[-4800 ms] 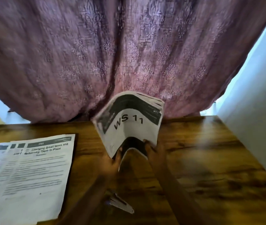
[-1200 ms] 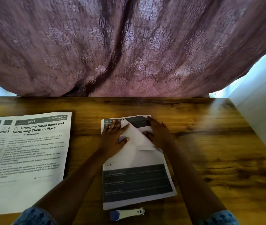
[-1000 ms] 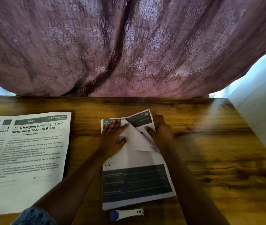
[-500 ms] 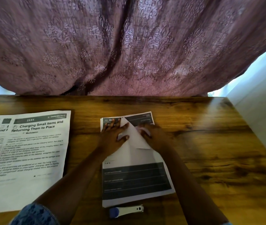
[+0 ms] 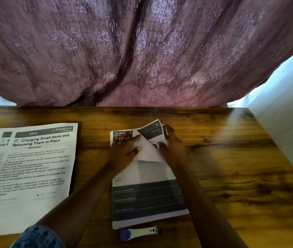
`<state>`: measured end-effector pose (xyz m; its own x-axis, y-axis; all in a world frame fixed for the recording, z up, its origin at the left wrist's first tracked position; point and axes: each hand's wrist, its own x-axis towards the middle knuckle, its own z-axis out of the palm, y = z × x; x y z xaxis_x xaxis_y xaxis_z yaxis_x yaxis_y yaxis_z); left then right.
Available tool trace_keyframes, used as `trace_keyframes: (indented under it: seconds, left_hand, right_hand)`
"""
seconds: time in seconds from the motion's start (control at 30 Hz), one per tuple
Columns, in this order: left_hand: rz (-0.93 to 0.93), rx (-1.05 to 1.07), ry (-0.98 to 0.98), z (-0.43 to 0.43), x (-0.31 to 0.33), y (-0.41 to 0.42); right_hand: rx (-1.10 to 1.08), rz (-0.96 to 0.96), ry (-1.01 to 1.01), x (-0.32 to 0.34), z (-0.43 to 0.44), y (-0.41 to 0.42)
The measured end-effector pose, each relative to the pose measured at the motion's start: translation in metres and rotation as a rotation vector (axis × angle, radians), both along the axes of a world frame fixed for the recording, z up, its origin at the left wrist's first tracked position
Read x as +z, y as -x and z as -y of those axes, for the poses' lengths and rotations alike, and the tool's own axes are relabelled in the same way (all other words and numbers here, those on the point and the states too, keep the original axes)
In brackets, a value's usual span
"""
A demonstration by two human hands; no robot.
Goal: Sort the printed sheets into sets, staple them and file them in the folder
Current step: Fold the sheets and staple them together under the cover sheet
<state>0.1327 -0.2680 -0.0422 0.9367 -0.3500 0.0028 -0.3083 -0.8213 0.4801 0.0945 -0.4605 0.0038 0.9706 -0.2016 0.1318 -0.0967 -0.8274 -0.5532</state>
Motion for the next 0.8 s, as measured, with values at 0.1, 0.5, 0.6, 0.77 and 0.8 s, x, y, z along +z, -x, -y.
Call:
trace_keyframes:
  seconds: [0.1,0.5,0.6,0.77,0.8]
  left_hand:
    - [-0.093,0.035,0.37,-0.002,-0.001,0.003]
    - [0.024,-0.032,-0.142,-0.001,-0.005,-0.005]
    - [0.021,-0.027,-0.147,-0.001,-0.002,-0.003]
    - [-0.009,-0.005,-0.125,0.001,0.004,0.0]
    - [-0.012,0.0,-0.115,0.001,0.002,0.0]
  right_hand:
    - [0.396,-0.054,0.321,-0.008,-0.002,0.007]
    - [0.204,-0.281,0.205,-0.005,0.01,-0.029]
    - [0.251,-0.314,0.246,-0.015,0.014,-0.04]
    - [0.034,-0.086,-0.008,-0.014,0.006,-0.022]
    - [-0.068,-0.063,-0.175,-0.014,0.005,-0.019]
